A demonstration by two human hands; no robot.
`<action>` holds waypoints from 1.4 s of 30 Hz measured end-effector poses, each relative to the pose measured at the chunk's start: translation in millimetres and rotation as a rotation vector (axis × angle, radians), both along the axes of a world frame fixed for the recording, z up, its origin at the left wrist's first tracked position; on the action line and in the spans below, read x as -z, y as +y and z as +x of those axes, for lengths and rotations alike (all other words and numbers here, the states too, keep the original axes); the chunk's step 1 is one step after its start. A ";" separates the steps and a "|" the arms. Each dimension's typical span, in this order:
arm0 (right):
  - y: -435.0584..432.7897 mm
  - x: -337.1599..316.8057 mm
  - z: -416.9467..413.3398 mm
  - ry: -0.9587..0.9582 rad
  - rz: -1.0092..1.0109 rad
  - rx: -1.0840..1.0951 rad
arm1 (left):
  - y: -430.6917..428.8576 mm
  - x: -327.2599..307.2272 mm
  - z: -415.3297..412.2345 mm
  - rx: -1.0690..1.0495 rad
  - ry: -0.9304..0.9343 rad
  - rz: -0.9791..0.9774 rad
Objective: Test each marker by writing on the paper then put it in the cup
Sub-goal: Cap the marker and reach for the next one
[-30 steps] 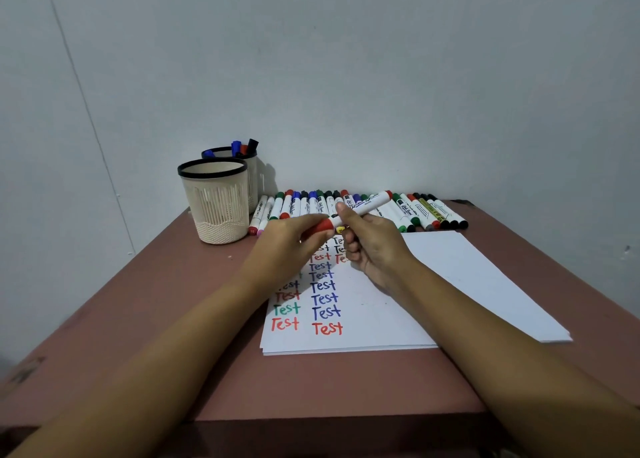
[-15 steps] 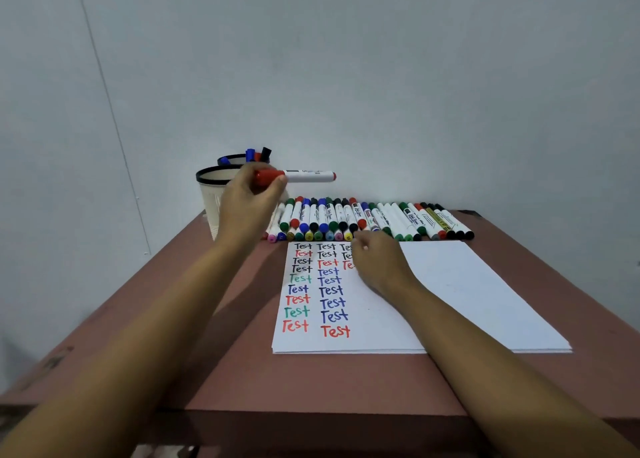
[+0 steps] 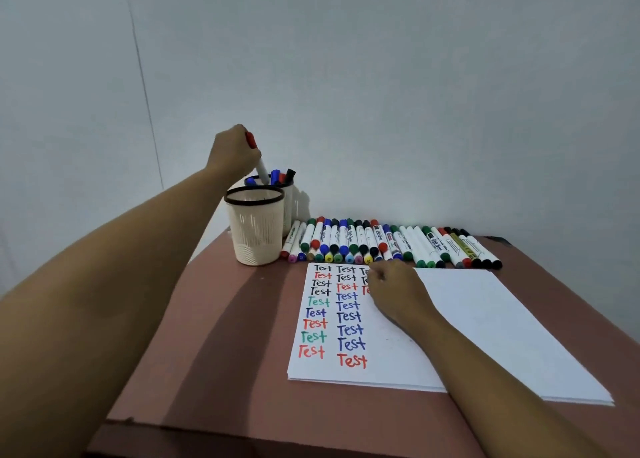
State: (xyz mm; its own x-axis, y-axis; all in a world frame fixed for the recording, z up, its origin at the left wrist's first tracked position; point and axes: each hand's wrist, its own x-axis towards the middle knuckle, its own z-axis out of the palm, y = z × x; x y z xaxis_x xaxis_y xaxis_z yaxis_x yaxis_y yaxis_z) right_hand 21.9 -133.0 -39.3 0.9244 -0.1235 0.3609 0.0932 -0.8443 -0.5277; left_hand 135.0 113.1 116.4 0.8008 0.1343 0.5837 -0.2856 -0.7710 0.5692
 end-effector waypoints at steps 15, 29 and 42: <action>0.3 -0.3 2.0 0.013 -0.042 0.003 | -17.4 25.7 -1.4 0.097 -0.039 0.056; 1.5 -3.4 -0.8 0.026 -0.080 0.001 | -64.5 134.1 -84.9 0.387 0.120 0.329; -16.1 -39.8 51.2 0.045 -0.050 0.220 | -60.3 145.5 -80.7 0.424 0.220 0.406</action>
